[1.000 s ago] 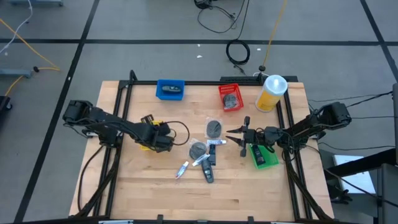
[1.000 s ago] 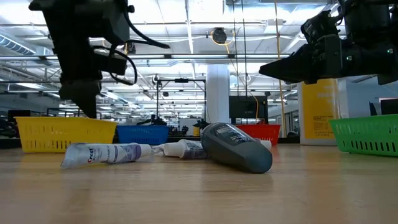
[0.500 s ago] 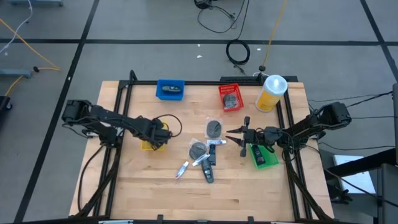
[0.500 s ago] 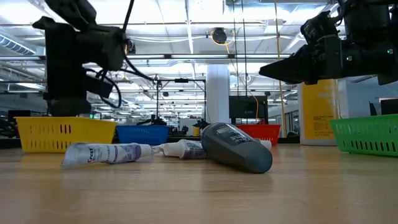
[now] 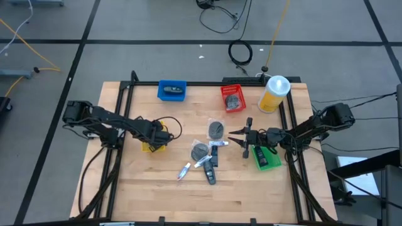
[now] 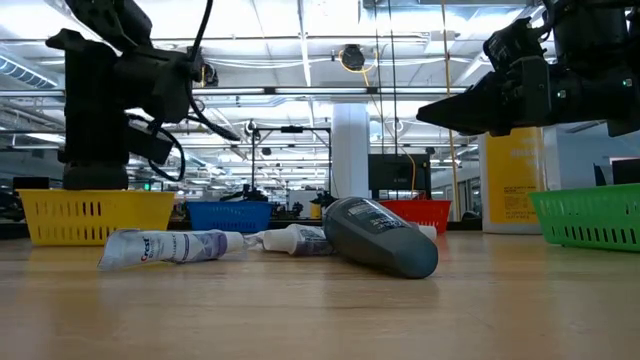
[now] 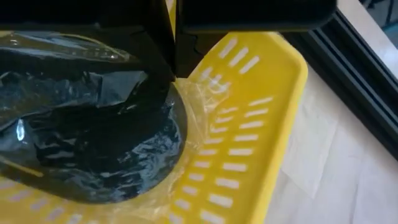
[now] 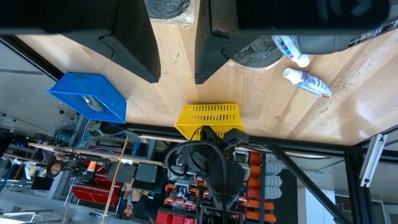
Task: Pick & Place Travel size toiletries
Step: Put the black hairbrush into the yellow bin, then put the white toothpaste into the red bin
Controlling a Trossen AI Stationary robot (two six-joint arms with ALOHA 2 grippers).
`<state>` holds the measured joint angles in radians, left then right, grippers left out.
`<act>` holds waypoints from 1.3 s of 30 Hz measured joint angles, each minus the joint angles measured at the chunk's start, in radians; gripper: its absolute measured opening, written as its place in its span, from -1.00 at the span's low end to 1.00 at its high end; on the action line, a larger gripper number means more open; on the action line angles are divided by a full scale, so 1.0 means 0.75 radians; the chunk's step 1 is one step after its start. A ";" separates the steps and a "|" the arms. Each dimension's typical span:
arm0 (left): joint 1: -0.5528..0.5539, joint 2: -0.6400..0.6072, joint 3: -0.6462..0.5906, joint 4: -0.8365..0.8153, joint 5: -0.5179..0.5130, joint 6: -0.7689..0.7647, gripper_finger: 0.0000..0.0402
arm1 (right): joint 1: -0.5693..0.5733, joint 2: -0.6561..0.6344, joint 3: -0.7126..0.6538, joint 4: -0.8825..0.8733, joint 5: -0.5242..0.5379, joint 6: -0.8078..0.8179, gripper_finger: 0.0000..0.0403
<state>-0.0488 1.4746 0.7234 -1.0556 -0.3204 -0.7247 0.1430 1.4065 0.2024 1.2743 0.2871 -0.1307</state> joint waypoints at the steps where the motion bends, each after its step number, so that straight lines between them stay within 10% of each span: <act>1: -0.004 -0.007 0.000 0.003 -0.005 0.012 -0.98 | 0.000 0.000 0.000 0.000 0.000 0.000 -0.55; 13: -0.068 -0.168 0.143 0.059 -0.224 0.022 -0.98 | 0.000 0.000 0.000 0.006 0.000 -0.001 -0.55; 19: -0.154 -0.189 0.178 0.591 -0.351 0.310 -0.91 | 0.000 0.000 0.000 0.008 0.000 -0.001 -0.55; 27: -0.094 -0.043 0.139 1.321 -0.045 0.690 -0.62 | 0.001 0.000 0.000 0.010 -0.001 0.000 -0.55; 39: 0.155 0.269 0.136 1.458 0.219 0.565 0.21 | 0.001 0.000 0.000 0.010 -0.001 0.014 -0.55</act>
<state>0.0675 1.6763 0.8257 0.0381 -0.1558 -0.3013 0.1440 1.4063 0.2024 1.2815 0.2867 -0.1200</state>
